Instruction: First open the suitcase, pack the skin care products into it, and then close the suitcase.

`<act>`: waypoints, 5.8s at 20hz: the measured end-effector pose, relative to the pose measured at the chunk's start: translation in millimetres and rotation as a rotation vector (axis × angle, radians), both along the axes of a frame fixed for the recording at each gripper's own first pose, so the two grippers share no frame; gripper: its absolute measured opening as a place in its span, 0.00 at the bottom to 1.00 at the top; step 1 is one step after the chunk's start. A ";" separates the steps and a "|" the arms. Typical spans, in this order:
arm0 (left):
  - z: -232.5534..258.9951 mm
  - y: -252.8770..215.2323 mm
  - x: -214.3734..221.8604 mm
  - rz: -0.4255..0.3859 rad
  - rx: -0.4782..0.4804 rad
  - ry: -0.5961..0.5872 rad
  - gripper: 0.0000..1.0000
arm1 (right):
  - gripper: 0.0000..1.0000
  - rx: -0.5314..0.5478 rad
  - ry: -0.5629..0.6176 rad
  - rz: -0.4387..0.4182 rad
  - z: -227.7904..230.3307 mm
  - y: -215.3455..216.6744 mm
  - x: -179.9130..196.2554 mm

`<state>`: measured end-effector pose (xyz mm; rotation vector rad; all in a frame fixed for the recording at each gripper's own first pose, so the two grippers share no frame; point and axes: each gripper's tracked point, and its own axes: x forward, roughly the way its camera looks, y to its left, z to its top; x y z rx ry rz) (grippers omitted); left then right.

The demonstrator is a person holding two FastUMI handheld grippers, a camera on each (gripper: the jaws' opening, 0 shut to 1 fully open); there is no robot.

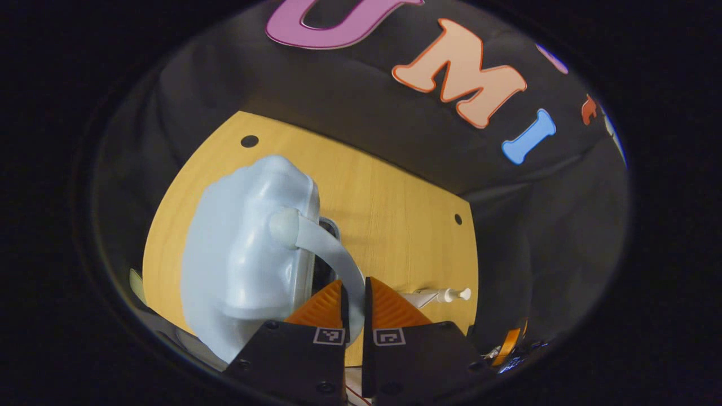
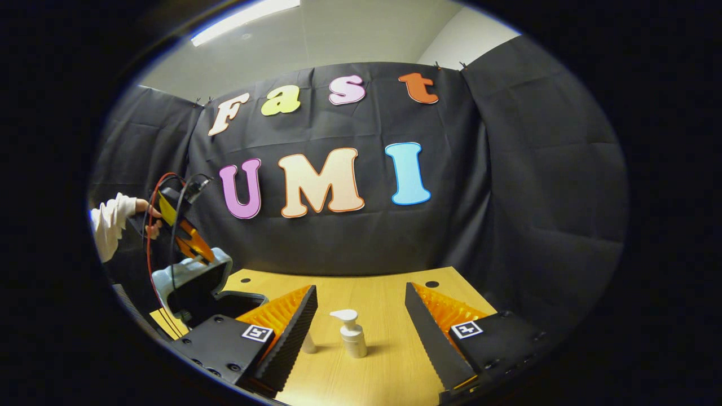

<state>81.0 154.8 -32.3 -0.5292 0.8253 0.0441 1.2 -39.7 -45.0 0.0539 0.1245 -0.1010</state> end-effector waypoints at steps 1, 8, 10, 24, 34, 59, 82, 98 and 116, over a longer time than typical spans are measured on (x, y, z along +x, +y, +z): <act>10.7 16.6 -10.0 0.018 -0.006 -0.029 0.04 | 0.98 0.005 -0.003 0.004 1.1 4.5 1.5; 34.5 138.4 -75.8 0.082 0.132 -0.081 0.04 | 0.98 0.019 -0.013 0.014 4.6 35.3 6.6; 29.9 165.7 -91.7 0.111 0.157 -0.068 0.04 | 0.96 0.017 -0.026 0.002 10.0 39.4 8.4; -87.0 346.8 -165.5 0.303 0.329 -0.033 0.04 | 0.98 0.033 -0.024 -0.020 26.7 69.7 8.9; -188.4 396.2 -208.1 0.433 0.271 0.097 0.05 | 0.98 0.077 -0.023 -0.053 29.5 68.1 -12.7; 15.1 -115.0 -3.3 -0.083 0.394 -0.770 0.95 | 0.98 0.050 0.089 -0.001 -37.9 26.3 8.9; -263.0 -240.1 117.9 -0.136 0.215 -0.381 0.88 | 0.96 0.022 0.292 0.118 -220.0 18.2 110.1; -191.8 -201.4 73.2 -0.166 0.179 -0.329 0.44 | 0.64 -0.004 0.378 0.127 -267.4 20.3 133.4; -273.6 8.6 -43.6 -0.042 0.134 0.226 0.42 | 0.63 0.105 0.597 0.547 -188.2 260.3 102.4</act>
